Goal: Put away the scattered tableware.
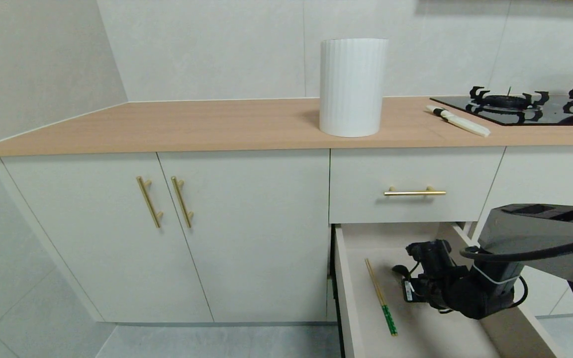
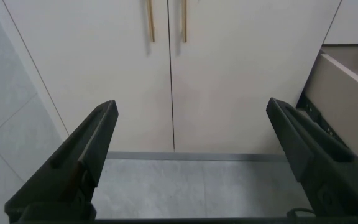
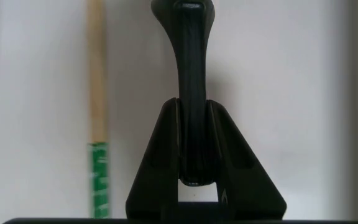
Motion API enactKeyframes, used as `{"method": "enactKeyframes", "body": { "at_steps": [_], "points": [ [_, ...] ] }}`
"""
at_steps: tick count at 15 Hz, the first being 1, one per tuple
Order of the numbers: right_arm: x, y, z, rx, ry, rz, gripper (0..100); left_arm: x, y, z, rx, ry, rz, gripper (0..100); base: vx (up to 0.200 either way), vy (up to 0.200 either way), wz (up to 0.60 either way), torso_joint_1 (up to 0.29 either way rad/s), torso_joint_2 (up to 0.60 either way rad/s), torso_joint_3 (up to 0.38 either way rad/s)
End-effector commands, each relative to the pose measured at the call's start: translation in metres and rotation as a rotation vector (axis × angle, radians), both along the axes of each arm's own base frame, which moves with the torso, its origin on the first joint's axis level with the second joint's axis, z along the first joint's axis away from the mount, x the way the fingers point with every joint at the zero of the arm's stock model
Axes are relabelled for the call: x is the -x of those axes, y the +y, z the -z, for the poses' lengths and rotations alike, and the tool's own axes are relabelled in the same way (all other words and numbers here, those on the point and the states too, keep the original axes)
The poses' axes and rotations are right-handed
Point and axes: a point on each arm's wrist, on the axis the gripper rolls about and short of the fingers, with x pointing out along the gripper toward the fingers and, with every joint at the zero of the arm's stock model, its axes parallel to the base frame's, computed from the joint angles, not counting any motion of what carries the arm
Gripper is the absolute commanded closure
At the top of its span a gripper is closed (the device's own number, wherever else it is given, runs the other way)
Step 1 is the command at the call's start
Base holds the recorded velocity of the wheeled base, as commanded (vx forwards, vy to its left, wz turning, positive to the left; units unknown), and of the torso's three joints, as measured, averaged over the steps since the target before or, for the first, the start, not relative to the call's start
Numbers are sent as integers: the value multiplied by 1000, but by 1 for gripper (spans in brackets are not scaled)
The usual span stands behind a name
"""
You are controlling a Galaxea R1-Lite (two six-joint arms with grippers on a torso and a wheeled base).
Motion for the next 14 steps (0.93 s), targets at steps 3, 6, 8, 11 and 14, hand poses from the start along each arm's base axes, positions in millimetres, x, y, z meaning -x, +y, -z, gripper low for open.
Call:
{"method": "enactKeyframes", "body": {
  "at_steps": [3,6,8,11,14],
  "points": [
    [-2,-5,12,4,28,12,100,0,0,0,0,0,-1,0,0,0,0,0,0,0],
    [-2,-5,12,5,28,11,100,0,0,0,0,0,-1,0,0,0,0,0,0,0],
    [-2,-5,12,4,28,12,100,0,0,0,0,0,-1,0,0,0,0,0,0,0],
    [-2,-5,12,4,28,12,100,0,0,0,0,0,-1,0,0,0,0,0,0,0],
    [-2,-5,12,4,28,12,0,0,0,0,0,0,-1,0,0,0,0,0,0,0]
  ]
}}
